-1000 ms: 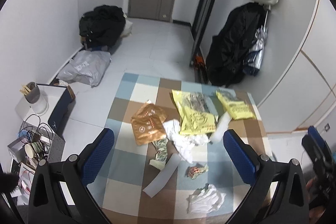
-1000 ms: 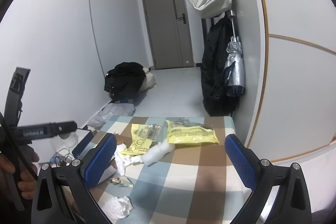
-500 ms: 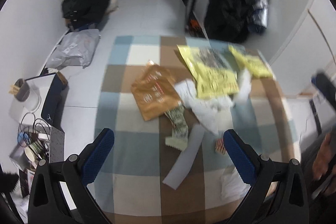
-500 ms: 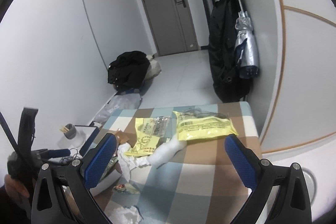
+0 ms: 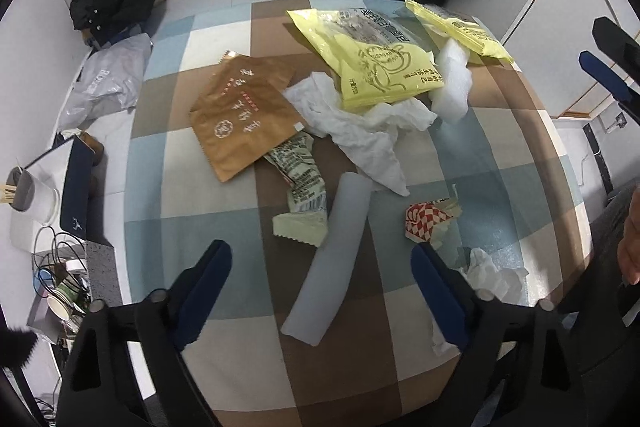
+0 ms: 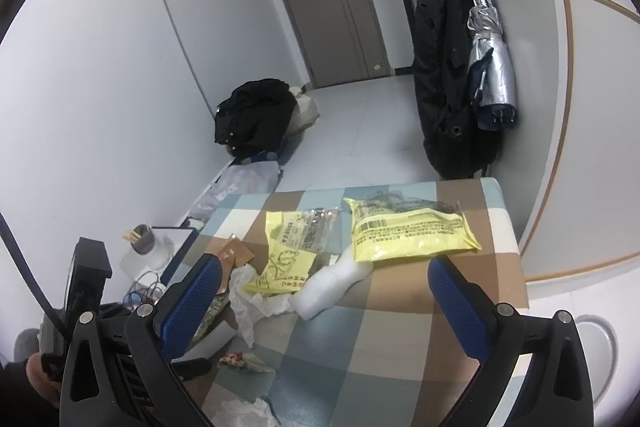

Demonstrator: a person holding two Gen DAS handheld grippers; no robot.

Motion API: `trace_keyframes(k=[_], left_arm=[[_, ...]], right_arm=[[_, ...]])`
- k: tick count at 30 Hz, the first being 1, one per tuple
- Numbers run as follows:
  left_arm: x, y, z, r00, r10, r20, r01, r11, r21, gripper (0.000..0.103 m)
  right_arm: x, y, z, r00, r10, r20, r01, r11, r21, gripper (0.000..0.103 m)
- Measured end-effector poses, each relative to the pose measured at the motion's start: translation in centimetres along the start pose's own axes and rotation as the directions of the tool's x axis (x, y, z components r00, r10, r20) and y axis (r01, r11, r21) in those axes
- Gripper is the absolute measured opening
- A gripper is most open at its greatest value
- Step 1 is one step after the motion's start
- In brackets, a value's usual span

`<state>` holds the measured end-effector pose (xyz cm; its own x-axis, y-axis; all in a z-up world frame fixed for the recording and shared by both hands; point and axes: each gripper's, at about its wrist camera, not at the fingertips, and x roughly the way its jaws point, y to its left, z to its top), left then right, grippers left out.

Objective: Collect trash
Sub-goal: 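Lower the left tool to the white foam strip and close on it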

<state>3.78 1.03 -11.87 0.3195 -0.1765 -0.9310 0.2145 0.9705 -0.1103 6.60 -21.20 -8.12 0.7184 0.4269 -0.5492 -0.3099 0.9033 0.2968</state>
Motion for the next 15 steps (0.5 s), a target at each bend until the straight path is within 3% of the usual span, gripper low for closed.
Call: trace_keyframes(k=[4, 7, 9, 10, 15], left_arm=[[0.82, -0.34, -0.05, 0.999, -0.007, -0.047, 0.007, 1.0, -0.001, 0.066], [0.91, -0.76, -0.31, 0.998, 0.013, -0.055, -0.012, 1.0, 0.024, 0.048], [0.76, -0.98, -0.4, 0.998, 0.015, -0.053, -0.013, 0.999, 0.035, 0.024], [0.74, -0.96, -0.46, 0.998, 0.013, -0.056, -0.012, 0.999, 0.034, 0.019], [0.25, -0.76, -0.75, 0.998, -0.006, -0.059, 0.007, 1.0, 0.015, 0.011]], right_arm=[[0.31, 0.24, -0.04, 1.0, 0.0, -0.013, -0.001, 1.0, -0.008, 0.103], [0.61, 0.38, -0.16, 1.0, -0.004, -0.028, 0.003, 1.0, -0.013, 0.103], [0.79, 0.39, -0.37, 0.999, -0.009, -0.037, 0.008, 1.0, -0.02, 0.103], [0.92, 0.38, -0.43, 0.999, -0.016, -0.047, 0.015, 1.0, -0.022, 0.103], [0.91, 0.19, -0.63, 0.998, -0.03, -0.058, 0.029, 0.999, -0.013, 0.103]])
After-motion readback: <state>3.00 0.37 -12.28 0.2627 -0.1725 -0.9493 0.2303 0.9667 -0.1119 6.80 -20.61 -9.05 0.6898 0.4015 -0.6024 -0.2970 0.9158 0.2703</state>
